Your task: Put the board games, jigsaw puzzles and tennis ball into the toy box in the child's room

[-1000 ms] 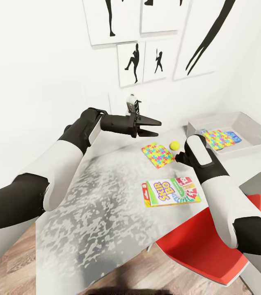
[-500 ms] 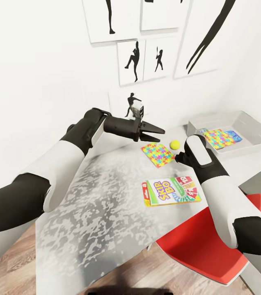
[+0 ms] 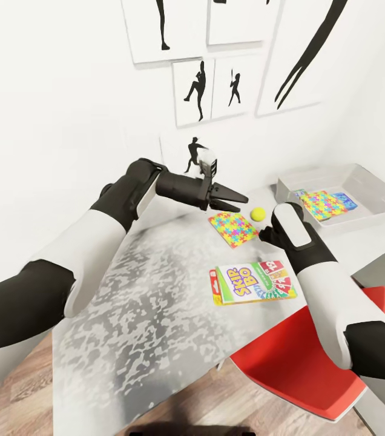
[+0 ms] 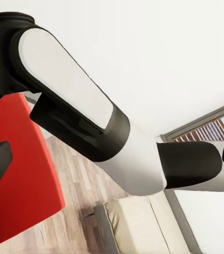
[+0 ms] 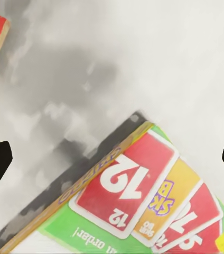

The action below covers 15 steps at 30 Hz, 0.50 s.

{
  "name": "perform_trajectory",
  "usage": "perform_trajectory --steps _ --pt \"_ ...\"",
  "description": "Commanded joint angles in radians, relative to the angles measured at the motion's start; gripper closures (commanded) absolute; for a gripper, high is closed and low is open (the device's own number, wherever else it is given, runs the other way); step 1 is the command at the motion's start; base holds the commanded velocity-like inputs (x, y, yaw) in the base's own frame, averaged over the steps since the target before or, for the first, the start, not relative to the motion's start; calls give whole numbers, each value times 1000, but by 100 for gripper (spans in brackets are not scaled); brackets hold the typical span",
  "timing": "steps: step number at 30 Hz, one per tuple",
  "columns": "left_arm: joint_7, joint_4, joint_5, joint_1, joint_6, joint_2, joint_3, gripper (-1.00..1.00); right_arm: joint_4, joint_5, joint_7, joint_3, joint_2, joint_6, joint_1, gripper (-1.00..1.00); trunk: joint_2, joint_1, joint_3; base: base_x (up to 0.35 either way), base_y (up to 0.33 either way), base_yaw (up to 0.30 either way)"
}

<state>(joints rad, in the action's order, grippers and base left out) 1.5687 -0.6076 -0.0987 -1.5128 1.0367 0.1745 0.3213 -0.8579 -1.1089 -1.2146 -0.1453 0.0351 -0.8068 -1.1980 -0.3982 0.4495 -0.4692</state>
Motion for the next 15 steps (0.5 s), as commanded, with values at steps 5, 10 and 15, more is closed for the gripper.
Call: perform_trajectory --steps 5,10,15 --pt "1 13 -9 27 10 0 29 -100 7 -9 19 -4 -8 -7 0 -100 -2 1 -2 0 0 0" --pt "-10 18 17 41 10 0 10 -100 3 -22 47 -7 0 -3 1 -100 -2 1 -2 0 0 0" --pt "-11 18 21 43 10 0 7 -100 3 -23 75 -7 3 -2 1 -100 -2 1 -2 0 0 0"
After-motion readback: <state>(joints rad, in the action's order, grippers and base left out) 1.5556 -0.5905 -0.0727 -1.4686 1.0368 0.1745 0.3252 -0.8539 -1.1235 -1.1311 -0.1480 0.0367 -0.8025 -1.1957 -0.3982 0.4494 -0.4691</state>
